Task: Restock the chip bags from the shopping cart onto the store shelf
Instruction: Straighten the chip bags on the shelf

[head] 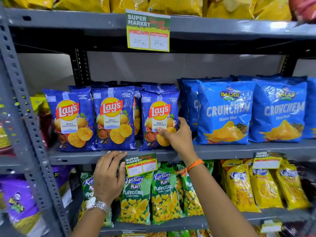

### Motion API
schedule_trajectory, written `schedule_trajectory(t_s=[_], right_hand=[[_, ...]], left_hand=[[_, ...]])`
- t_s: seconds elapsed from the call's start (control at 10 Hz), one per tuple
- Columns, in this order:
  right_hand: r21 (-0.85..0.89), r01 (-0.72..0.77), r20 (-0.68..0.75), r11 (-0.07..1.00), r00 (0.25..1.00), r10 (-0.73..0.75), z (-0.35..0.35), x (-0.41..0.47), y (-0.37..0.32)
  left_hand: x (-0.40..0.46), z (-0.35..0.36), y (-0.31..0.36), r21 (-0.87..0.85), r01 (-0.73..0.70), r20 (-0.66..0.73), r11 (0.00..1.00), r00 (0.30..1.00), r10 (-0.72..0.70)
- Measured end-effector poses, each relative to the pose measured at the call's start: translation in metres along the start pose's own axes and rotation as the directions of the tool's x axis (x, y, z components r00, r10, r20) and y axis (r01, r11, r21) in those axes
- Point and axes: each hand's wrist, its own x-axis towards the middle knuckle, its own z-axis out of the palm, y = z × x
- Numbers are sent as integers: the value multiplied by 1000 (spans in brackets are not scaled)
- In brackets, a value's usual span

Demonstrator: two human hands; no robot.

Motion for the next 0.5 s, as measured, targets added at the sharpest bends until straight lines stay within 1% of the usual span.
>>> schedule_trajectory(t_s=[0.3,0.4,0.5], right_hand=[[-27,12,-54,1000,998,-13,3,-7,-2],[-41,24,-79,999,996,-27,3,-9,-1],[-2,40,-106,999,994,-40,-2,-14,-6]], left_hand=[[-2,0,0,-16,28,19,999,999,-28],[0,-3,2,-37,19,33,999,999,-17],[-2,-6,7,-71,29,46,997,999,-26]])
